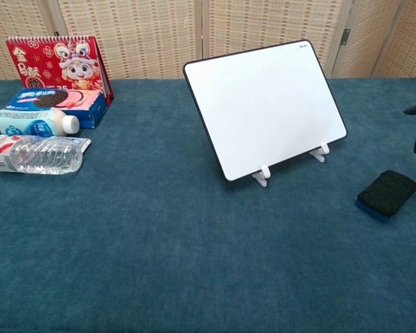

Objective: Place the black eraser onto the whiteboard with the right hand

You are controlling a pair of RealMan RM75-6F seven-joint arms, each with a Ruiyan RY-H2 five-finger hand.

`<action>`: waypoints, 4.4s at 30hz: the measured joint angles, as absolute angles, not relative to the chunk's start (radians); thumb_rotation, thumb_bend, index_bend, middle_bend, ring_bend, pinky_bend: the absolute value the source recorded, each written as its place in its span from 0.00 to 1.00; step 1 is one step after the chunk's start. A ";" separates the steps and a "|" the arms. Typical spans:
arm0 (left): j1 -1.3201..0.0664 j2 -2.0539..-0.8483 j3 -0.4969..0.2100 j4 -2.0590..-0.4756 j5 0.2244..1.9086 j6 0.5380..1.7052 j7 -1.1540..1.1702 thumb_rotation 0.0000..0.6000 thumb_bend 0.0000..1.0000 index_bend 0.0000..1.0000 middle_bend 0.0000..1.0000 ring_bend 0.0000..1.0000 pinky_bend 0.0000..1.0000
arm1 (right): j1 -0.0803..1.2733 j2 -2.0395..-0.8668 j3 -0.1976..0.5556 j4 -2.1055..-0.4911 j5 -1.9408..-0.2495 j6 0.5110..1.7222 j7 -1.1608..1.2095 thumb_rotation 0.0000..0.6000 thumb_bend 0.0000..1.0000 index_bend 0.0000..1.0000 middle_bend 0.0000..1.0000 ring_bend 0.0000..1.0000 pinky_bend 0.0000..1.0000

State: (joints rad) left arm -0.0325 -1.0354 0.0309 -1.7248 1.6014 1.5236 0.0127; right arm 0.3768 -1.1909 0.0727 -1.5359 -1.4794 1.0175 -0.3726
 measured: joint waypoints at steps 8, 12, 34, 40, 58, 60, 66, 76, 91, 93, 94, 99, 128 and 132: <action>-0.021 -1.023 0.031 -1.725 1.603 1.547 -0.013 0.98 0.06 0.00 0.07 0.18 0.38 | 0.485 -1.348 0.100 -1.434 -1.373 0.918 -0.521 1.00 0.12 0.28 0.00 0.00 0.00; -0.019 -1.017 0.027 -1.723 1.592 1.548 -0.031 0.99 0.06 0.00 0.07 0.18 0.38 | 0.506 -1.388 0.093 -1.398 -1.358 0.909 -0.547 1.00 0.12 0.28 0.00 0.00 0.00; -0.020 -1.020 0.021 -1.724 1.573 1.532 -0.021 0.99 0.06 0.00 0.07 0.18 0.38 | 0.500 -1.391 0.023 -1.356 -1.374 0.945 -0.482 1.00 0.12 0.31 0.00 0.00 0.00; -0.020 -1.022 0.021 -1.724 1.573 1.531 -0.016 0.99 0.06 0.00 0.07 0.18 0.38 | 0.499 -1.394 0.015 -1.348 -1.377 0.952 -0.476 1.00 0.12 0.34 0.00 0.00 0.00; -0.019 -1.022 0.021 -1.724 1.572 1.529 -0.013 0.99 0.06 0.00 0.07 0.18 0.38 | 0.490 -1.447 0.031 -1.271 -1.408 1.041 -0.402 1.00 0.12 0.58 0.00 0.00 0.00; -0.019 -1.022 0.021 -1.724 1.571 1.528 -0.011 0.99 0.06 0.00 0.07 0.18 0.38 | 0.485 -1.442 0.040 -1.279 -1.413 1.066 -0.385 1.00 0.12 0.58 0.00 0.01 0.00; -0.020 -1.024 0.020 -1.726 1.571 1.527 -0.006 0.99 0.06 0.00 0.07 0.18 0.38 | 0.469 -1.442 0.073 -1.291 -1.424 1.152 -0.345 1.00 0.12 0.58 0.00 0.01 0.00; -0.024 -1.028 0.027 -1.733 1.581 1.516 -0.003 0.99 0.06 0.00 0.07 0.18 0.38 | 0.509 -1.646 0.154 -1.093 -1.454 1.272 -0.304 1.00 0.12 0.58 0.01 0.00 0.00; -0.022 -1.003 0.036 -1.729 1.599 1.523 -0.064 0.98 0.06 0.00 0.07 0.18 0.38 | 0.804 -2.080 0.322 -0.544 -1.447 1.312 -0.137 1.00 0.12 0.58 0.01 0.00 0.00; -0.023 -0.999 0.039 -1.729 1.602 1.521 -0.072 0.99 0.06 0.00 0.07 0.18 0.38 | 0.826 -2.101 0.331 -0.506 -1.436 1.298 -0.125 1.00 0.12 0.55 0.01 0.00 0.00; -0.023 -0.998 0.040 -1.731 1.604 1.520 -0.072 0.99 0.06 0.00 0.07 0.18 0.38 | 0.834 -2.108 0.334 -0.491 -1.430 1.289 -0.120 1.00 0.12 0.52 0.01 0.00 0.00; -0.021 -0.998 0.043 -1.734 1.608 1.522 -0.069 0.99 0.06 0.00 0.07 0.19 0.38 | 0.862 -2.138 0.340 -0.423 -1.410 1.249 -0.107 1.00 0.12 0.21 0.00 0.00 0.00; -0.015 -1.018 0.042 -1.748 1.606 1.529 -0.004 1.00 0.06 0.00 0.07 0.19 0.38 | 0.525 -1.614 0.068 -1.315 -1.446 1.443 -0.319 1.00 0.12 0.00 0.00 0.00 0.00; -0.015 -1.021 0.043 -1.749 1.611 1.530 0.003 1.00 0.06 0.00 0.07 0.19 0.38 | 0.416 -1.374 -0.032 -1.611 -1.422 1.452 -0.430 1.00 0.12 0.00 0.00 0.00 0.00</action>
